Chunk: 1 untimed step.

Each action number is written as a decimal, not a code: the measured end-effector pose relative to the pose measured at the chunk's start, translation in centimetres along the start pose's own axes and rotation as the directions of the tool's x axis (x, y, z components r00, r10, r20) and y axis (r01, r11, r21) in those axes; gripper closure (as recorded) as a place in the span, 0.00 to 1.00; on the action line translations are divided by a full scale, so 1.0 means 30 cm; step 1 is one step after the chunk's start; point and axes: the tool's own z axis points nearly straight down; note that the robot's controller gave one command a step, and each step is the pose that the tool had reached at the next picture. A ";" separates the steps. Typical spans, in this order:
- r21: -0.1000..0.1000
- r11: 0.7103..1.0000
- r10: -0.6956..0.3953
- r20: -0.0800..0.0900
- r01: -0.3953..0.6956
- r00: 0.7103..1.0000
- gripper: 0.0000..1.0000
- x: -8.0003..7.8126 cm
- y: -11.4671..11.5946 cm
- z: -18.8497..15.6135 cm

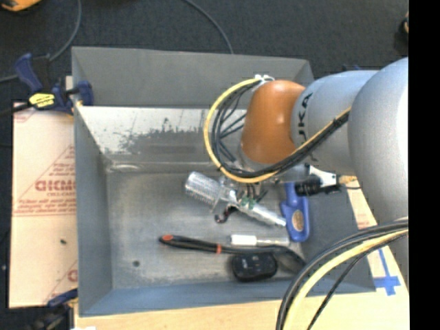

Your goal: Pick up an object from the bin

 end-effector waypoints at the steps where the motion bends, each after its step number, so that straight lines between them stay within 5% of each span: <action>1: 0.000 1.000 -0.001 0.002 0.001 1.000 1.00 -0.002 0.000 -0.044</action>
Offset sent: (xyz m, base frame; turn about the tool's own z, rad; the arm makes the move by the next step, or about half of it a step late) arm 0.0001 -0.0001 0.0006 0.0000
